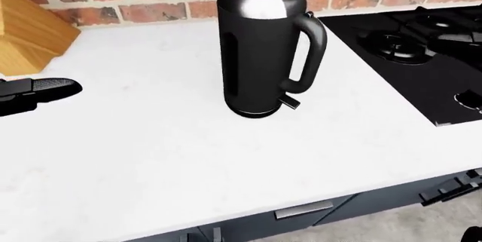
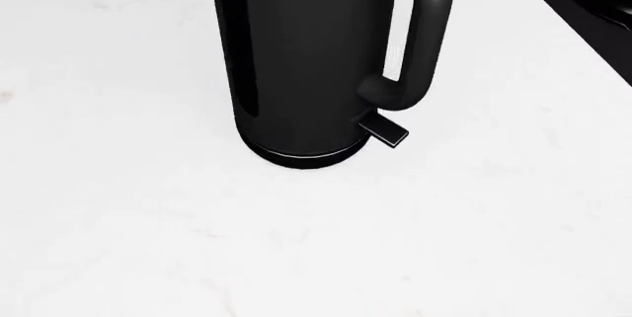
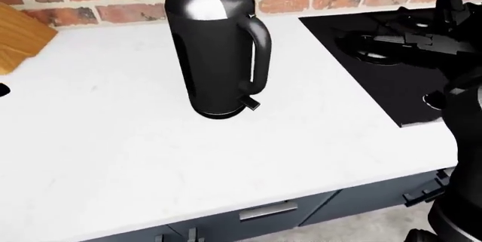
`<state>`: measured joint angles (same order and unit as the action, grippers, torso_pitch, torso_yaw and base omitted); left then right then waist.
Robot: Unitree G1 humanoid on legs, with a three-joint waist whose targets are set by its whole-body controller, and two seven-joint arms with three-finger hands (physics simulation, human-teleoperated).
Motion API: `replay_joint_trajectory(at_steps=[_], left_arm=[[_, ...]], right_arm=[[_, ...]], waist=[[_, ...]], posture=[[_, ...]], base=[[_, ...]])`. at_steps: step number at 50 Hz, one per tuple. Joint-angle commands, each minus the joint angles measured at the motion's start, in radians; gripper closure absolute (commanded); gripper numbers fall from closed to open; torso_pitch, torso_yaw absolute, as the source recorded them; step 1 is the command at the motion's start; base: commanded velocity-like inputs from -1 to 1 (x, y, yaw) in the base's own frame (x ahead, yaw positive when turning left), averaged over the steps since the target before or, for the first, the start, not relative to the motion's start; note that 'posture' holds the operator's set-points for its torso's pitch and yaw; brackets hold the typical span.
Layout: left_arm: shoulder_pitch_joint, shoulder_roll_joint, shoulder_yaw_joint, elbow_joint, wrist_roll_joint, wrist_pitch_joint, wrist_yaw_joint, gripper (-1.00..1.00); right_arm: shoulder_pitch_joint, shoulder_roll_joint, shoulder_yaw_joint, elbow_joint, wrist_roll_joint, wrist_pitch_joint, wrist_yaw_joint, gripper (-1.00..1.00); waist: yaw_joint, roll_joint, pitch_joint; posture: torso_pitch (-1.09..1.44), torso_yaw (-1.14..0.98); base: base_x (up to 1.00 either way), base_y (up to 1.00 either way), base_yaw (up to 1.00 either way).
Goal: Press the button to open the lid of the electric kettle.
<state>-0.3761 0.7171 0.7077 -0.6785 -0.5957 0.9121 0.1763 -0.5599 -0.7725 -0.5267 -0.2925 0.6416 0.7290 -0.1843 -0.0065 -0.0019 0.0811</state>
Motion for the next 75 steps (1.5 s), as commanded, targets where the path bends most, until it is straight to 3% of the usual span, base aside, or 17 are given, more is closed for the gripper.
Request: replay_joint_trajectory(at_steps=[1, 12, 24, 38, 57, 75], left_arm=[[-0.029, 0.020, 0.015, -0.034, -0.013, -0.030, 0.008, -1.00], [-0.005, 0.008, 0.021, -0.042, -0.066, -0.027, 0.000, -1.00], [0.019, -0.007, 0.021, -0.066, -0.034, -0.075, -0.057, -1.00], [0.007, -0.012, 0.025, -0.061, -0.083, -0.028, -0.030, -1.00], [0.021, 0.008, 0.032, -0.059, -0.139, -0.039, 0.009, -1.00], [0.019, 0.013, 0.026, -0.059, -0.137, -0.053, 0.012, -1.00]], right_arm=[[-0.024, -0.028, -0.033, -0.033, 0.005, -0.041, -0.006, -1.00], [-0.022, -0.030, -0.021, -0.021, -0.014, -0.060, -0.002, -1.00], [-0.015, -0.016, -0.018, -0.027, -0.052, -0.045, 0.022, -1.00], [-0.013, -0.002, -0.019, -0.032, -0.071, -0.040, 0.035, -1.00], [-0.009, 0.003, -0.019, -0.041, -0.074, -0.037, 0.038, -1.00], [-0.017, 0.010, -0.014, -0.041, -0.084, -0.035, 0.040, -1.00]], waist=[[-0.003, 0.006, -0.029], [0.009, 0.004, -0.030], [0.009, 0.002, -0.027], [0.010, 0.003, -0.039], [0.010, 0.004, -0.128], [0.012, 0.008, -0.247]], posture=[[0.00, 0.00], [0.00, 0.00], [0.00, 0.00], [-0.02, 0.00], [-0.18, 0.00], [-0.31, 0.00]], base=[[0.00, 0.00, 0.00], [0.00, 0.00, 0.00], [0.00, 0.00, 0.00], [0.00, 0.00, 0.00], [0.00, 0.00, 0.00], [0.00, 0.00, 0.00]])
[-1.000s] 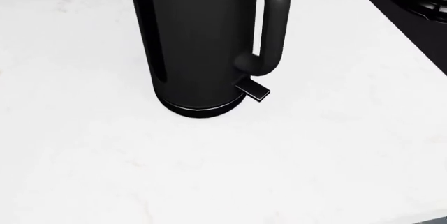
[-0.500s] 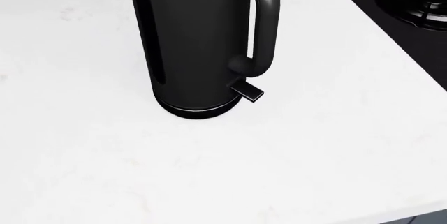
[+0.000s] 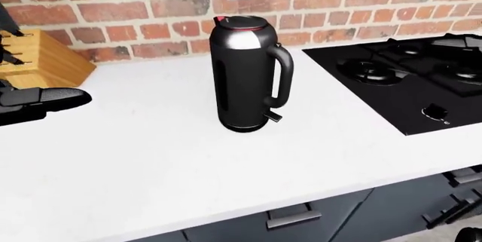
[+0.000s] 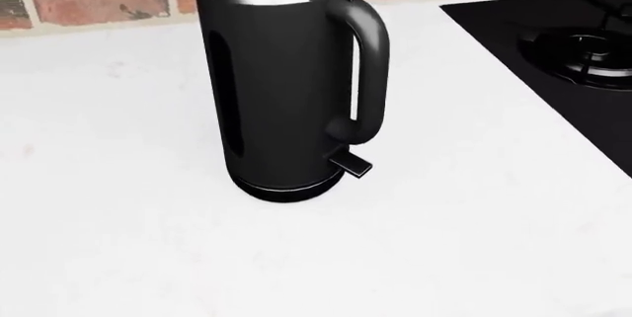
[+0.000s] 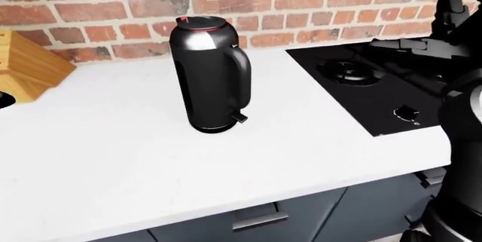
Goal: Press the button to open the lid of the electric kettle.
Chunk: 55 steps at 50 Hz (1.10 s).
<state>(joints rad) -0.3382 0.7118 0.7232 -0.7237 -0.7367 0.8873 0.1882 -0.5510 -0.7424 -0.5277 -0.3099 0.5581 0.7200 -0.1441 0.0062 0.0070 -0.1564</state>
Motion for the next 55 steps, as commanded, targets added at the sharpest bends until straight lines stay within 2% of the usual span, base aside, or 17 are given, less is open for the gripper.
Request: replay_joint_trajectory(at_steps=[1, 7, 14, 21, 32, 33, 36, 41, 55], left_arm=[[-0.020, 0.019, 0.011, -0.014, 0.003, -0.028, 0.000, -1.00], [-0.024, 0.023, 0.011, -0.012, 0.001, -0.026, 0.004, -1.00], [-0.027, 0.023, 0.017, -0.013, -0.016, -0.024, 0.013, -1.00], [-0.020, 0.023, -0.001, -0.019, 0.008, -0.024, 0.009, -1.00], [-0.044, 0.003, -0.022, -0.032, 0.016, 0.008, 0.014, -1.00], [-0.045, 0.004, -0.019, -0.033, 0.014, 0.008, 0.015, -1.00], [-0.044, 0.002, -0.027, -0.035, 0.017, 0.006, 0.017, -1.00], [-0.047, 0.000, -0.034, -0.033, 0.020, 0.006, 0.018, -1.00], [-0.057, 0.004, -0.036, -0.034, 0.013, 0.016, 0.026, -1.00]], right_arm=[[-0.028, -0.020, -0.012, -0.023, 0.000, -0.025, -0.001, -1.00], [-0.030, -0.022, -0.010, -0.025, 0.002, -0.024, -0.003, -1.00], [-0.024, -0.001, 0.007, -0.039, -0.018, -0.024, -0.005, -1.00], [-0.040, 0.039, 0.047, -0.045, -0.058, -0.022, 0.006, -1.00], [-0.155, 0.101, 0.158, 0.076, -0.186, -0.057, 0.103, -1.00], [-0.170, 0.106, 0.184, 0.094, -0.208, -0.069, 0.122, -1.00], [-0.208, 0.128, 0.205, 0.144, -0.257, -0.088, 0.154, -1.00], [-0.252, 0.165, 0.224, 0.190, -0.302, -0.090, 0.188, -1.00], [-0.334, 0.246, 0.288, 0.297, -0.392, -0.113, 0.202, -1.00]], waist=[[0.000, -0.001, -0.015], [0.002, 0.000, -0.042], [0.002, 0.001, -0.053], [0.002, 0.003, -0.056], [-0.001, 0.011, -0.060], [-0.002, 0.011, -0.061], [-0.002, 0.014, -0.060], [-0.003, 0.018, -0.061], [-0.003, 0.027, -0.059]], posture=[[-0.31, 0.00], [-0.31, 0.00], [-0.31, 0.00], [-0.31, 0.00], [-0.31, 0.00], [-0.31, 0.00], [-0.31, 0.00], [-0.31, 0.00], [-0.31, 0.00]], base=[[0.00, 0.00, 0.00], [0.00, 0.00, 0.00], [0.00, 0.00, 0.00], [0.00, 0.00, 0.00], [0.00, 0.00, 0.00], [0.00, 0.00, 0.00], [0.00, 0.00, 0.00], [0.00, 0.00, 0.00], [0.00, 0.00, 0.00]])
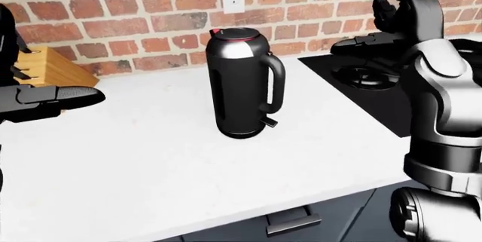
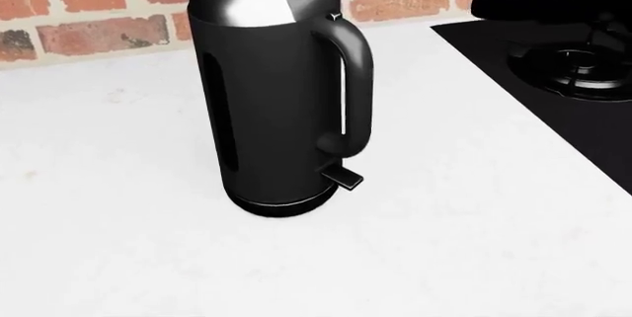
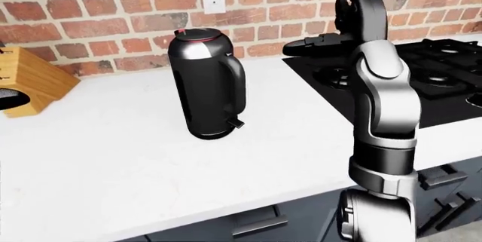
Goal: Press the button to open the lid of the electric kettle.
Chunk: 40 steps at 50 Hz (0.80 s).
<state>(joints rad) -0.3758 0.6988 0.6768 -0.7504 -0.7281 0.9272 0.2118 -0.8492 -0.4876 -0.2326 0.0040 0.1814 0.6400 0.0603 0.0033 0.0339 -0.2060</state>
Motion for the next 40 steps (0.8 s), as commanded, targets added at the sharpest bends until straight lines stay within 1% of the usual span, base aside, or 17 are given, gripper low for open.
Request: replay_joint_trajectory(at_steps=[1, 7, 13, 21, 31, 40], left_arm=[[-0.020, 0.017, 0.011, -0.008, 0.003, -0.023, 0.004, -1.00], [-0.024, 0.023, 0.013, -0.008, -0.006, -0.019, 0.010, -1.00], [-0.027, 0.028, 0.012, -0.004, -0.012, -0.019, 0.015, -1.00], [-0.029, 0.033, 0.013, -0.002, -0.021, -0.018, 0.023, -1.00], [-0.025, 0.033, 0.012, -0.003, -0.025, -0.020, 0.024, -1.00], [-0.020, 0.028, 0.011, -0.005, -0.018, -0.024, 0.020, -1.00]], right_arm=[[-0.041, -0.002, -0.003, -0.009, -0.022, -0.034, -0.003, -1.00], [-0.070, 0.023, 0.009, 0.031, -0.051, -0.038, -0.003, -1.00], [-0.118, 0.038, 0.012, 0.091, -0.048, -0.041, -0.010, -1.00], [-0.171, 0.072, 0.037, 0.170, -0.058, -0.076, -0.053, -1.00], [-0.202, 0.115, 0.067, 0.203, -0.072, -0.089, -0.065, -1.00], [-0.257, 0.154, 0.089, 0.306, -0.096, -0.143, -0.072, -1.00]], waist=[[0.000, 0.001, -0.009], [0.000, 0.004, -0.009], [0.000, 0.008, -0.008], [-0.001, 0.012, -0.008], [-0.001, 0.015, -0.007], [-0.004, 0.020, -0.007]], posture=[[-0.31, 0.00], [-0.31, 0.00], [-0.31, 0.00], [-0.31, 0.00], [-0.31, 0.00], [-0.31, 0.00]], base=[[0.00, 0.00, 0.00], [0.00, 0.00, 0.00], [0.00, 0.00, 0.00], [0.00, 0.00, 0.00], [0.00, 0.00, 0.00], [0.00, 0.00, 0.00]])
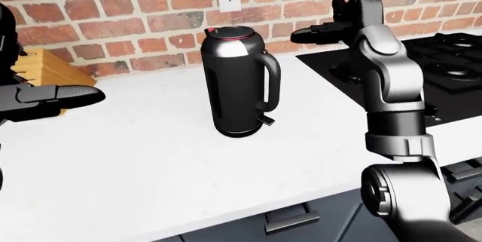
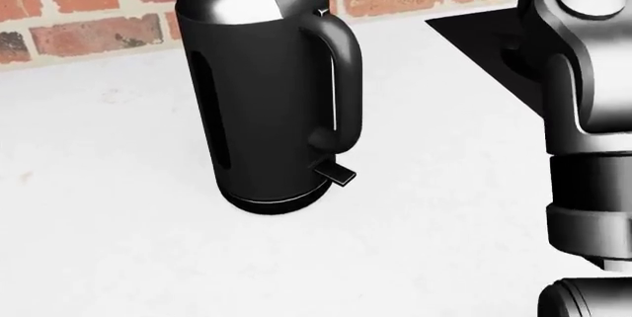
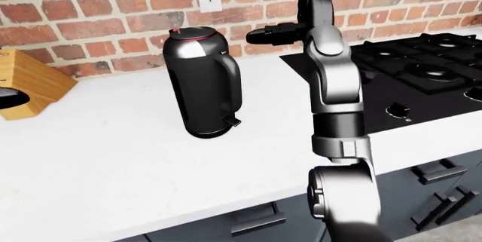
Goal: Press the button to open the lid of the electric kettle.
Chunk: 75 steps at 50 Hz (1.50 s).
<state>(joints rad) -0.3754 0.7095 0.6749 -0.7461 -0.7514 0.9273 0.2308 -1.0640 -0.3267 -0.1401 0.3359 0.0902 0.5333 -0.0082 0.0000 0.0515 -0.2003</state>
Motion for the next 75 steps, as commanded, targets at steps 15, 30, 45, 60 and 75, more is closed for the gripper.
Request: replay_joint_trajectory(at_steps=[15, 30, 45, 60, 75], left_arm=[[-0.015, 0.016, 0.021, -0.013, 0.004, -0.021, -0.001, -1.00], [-0.025, 0.022, 0.017, -0.008, -0.005, -0.019, 0.008, -1.00], [-0.018, 0.020, 0.014, -0.006, -0.001, -0.026, 0.006, -1.00], [-0.016, 0.019, 0.020, -0.010, -0.003, -0.023, 0.005, -1.00], [-0.015, 0.016, 0.018, -0.011, 0.000, -0.024, 0.004, -1.00]], right_arm=[[-0.057, 0.047, 0.019, 0.021, -0.033, -0.064, -0.017, -1.00], [-0.064, 0.067, 0.025, 0.010, -0.033, -0.051, -0.025, -1.00], [-0.069, 0.094, 0.036, -0.005, -0.027, -0.037, -0.034, -1.00], [-0.057, 0.108, 0.043, -0.040, -0.030, -0.017, -0.029, -1.00], [-0.039, 0.122, 0.049, -0.097, -0.032, 0.016, -0.020, -1.00]], waist=[[-0.001, 0.007, -0.011], [0.000, 0.008, -0.010], [-0.001, 0.010, -0.009], [0.000, 0.010, -0.009], [-0.001, 0.011, -0.009]], posture=[[-0.31, 0.00], [-0.31, 0.00], [-0.31, 0.00], [-0.31, 0.00], [-0.31, 0.00]], base=[[0.00, 0.00, 0.00], [0.00, 0.00, 0.00], [0.00, 0.00, 0.00], [0.00, 0.00, 0.00], [0.00, 0.00, 0.00]])
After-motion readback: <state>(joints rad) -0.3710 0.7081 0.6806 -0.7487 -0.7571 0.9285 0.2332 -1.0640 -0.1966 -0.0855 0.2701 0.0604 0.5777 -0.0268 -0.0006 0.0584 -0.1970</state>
